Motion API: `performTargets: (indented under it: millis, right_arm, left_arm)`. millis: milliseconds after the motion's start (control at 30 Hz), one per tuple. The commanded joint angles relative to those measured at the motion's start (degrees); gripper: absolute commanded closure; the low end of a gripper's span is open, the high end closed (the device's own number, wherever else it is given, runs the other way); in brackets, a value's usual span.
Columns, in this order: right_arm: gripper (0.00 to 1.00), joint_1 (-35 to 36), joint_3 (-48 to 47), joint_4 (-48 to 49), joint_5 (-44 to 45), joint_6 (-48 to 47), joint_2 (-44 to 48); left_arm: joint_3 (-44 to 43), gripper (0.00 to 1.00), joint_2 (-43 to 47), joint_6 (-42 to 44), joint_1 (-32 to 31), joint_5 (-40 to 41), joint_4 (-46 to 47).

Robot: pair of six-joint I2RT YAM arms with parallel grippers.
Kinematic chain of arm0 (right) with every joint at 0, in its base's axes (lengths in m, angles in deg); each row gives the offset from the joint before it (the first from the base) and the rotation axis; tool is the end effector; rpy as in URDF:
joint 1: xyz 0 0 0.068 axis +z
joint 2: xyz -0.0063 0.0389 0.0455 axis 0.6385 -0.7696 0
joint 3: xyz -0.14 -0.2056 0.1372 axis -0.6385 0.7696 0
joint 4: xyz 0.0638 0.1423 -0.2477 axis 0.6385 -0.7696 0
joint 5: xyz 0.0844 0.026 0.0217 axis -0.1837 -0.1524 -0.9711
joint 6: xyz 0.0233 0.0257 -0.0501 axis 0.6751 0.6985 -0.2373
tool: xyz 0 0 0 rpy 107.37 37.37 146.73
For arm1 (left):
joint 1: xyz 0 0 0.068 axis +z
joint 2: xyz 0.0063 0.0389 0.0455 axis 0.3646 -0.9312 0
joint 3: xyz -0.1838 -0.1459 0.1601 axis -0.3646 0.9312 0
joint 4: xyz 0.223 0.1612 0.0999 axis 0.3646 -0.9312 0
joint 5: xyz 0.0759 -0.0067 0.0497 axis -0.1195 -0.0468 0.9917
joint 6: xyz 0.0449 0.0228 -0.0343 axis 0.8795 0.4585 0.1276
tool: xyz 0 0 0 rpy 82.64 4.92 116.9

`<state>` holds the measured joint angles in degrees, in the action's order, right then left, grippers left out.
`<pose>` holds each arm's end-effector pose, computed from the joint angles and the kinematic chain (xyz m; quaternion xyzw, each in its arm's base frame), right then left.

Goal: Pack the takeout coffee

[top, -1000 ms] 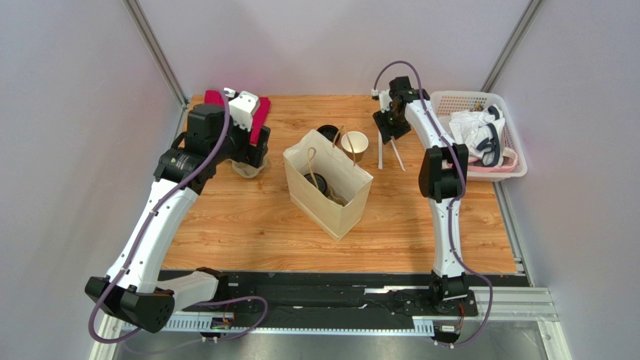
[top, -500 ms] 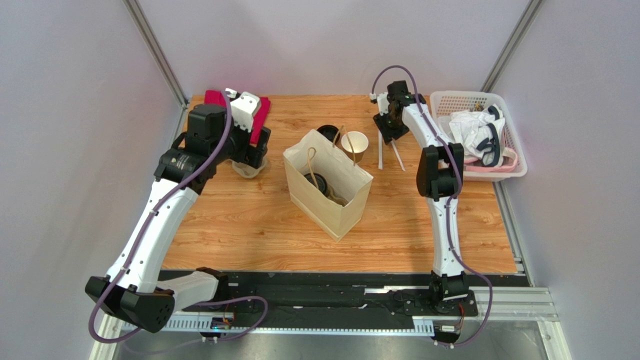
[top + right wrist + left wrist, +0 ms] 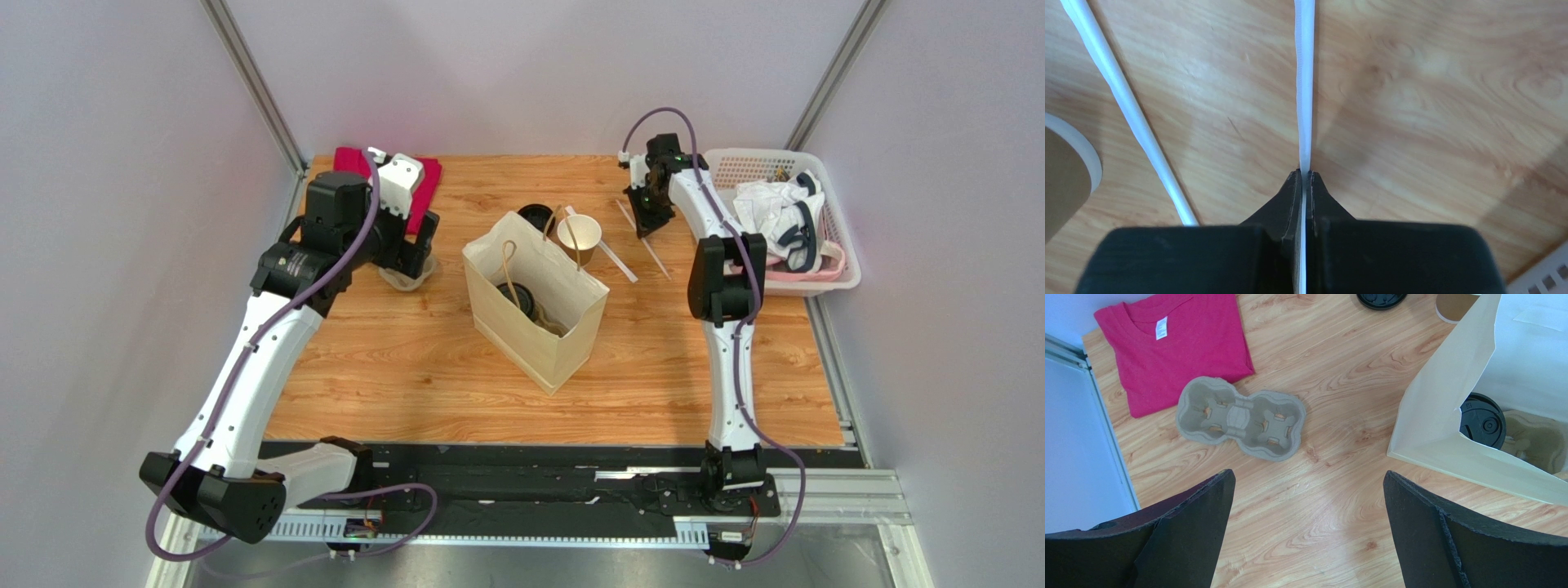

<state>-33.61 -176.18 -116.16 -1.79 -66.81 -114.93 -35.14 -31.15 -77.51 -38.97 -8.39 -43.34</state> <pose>0.5691 0.0669 0.1650 -0.2084 0.9582 0.0500 0.1898 0.2579 -0.0837 0.4215 0.2054 0.8499 -0.0566 0.4819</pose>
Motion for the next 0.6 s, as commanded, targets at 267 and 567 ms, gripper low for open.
performTargets:
  millis: [267, 567]
  right_arm:
    - [1.00, -1.2, 8.1, 10.0, -6.8, 13.1, 39.8]
    - [1.00, 5.5, 9.2, 24.4, -20.5, 26.4, 56.0]
  left_arm:
    - [-2.2, 0.01, -1.1, -3.2, 1.2, -1.9, 6.0]
    - [-4.5, 0.01, -1.8, -5.8, 3.3, -2.3, 9.8]
